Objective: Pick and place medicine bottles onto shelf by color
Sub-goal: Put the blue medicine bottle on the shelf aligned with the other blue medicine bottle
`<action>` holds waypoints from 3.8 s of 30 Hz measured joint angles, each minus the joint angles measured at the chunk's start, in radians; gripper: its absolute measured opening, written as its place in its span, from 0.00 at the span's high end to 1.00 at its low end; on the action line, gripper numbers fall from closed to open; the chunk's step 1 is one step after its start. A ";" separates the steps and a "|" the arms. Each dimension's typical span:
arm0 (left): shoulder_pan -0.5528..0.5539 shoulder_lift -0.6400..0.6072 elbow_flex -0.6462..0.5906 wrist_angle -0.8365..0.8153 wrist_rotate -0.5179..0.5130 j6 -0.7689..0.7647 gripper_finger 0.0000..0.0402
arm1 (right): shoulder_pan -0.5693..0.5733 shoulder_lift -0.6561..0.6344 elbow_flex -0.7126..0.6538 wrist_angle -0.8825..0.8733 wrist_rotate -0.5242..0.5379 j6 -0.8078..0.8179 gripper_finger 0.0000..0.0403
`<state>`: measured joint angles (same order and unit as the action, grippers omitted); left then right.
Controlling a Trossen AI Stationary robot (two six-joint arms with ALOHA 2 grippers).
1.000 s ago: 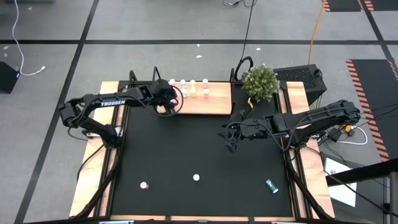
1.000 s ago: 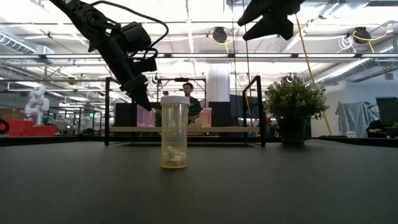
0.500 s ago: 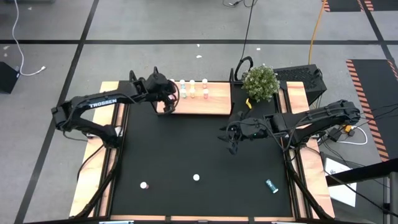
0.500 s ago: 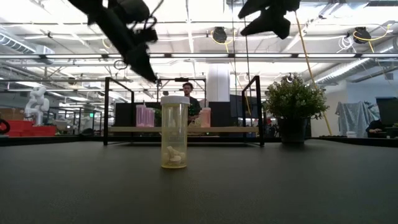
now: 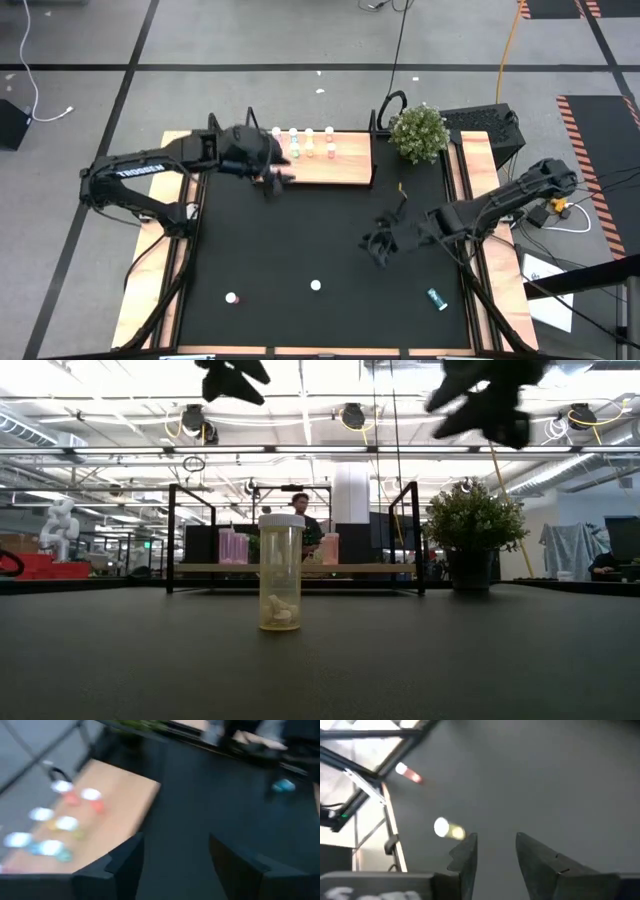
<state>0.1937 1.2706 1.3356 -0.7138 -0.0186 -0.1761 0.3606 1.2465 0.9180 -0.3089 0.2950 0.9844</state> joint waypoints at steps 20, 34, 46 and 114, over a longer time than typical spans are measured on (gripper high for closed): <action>-0.469 0.024 -0.010 -0.124 -0.023 -0.194 0.64 | 0.429 0.190 0.121 -0.630 -0.476 0.191 0.75; -0.587 0.134 -0.010 -0.061 -0.134 -0.401 0.63 | 0.447 0.159 0.104 -0.788 -0.423 -0.968 0.75; -0.605 0.296 -0.010 -0.048 -0.219 -0.650 0.63 | 0.509 0.240 0.013 -0.543 -0.402 -1.798 0.75; -0.229 0.226 0.012 0.532 0.046 0.072 0.35 | -0.128 -0.124 -0.199 0.514 0.103 -0.656 0.75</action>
<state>-0.0350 1.4963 1.3474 -0.1814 0.0276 -0.1040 0.2322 1.1227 0.7189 0.2047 0.3978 0.3289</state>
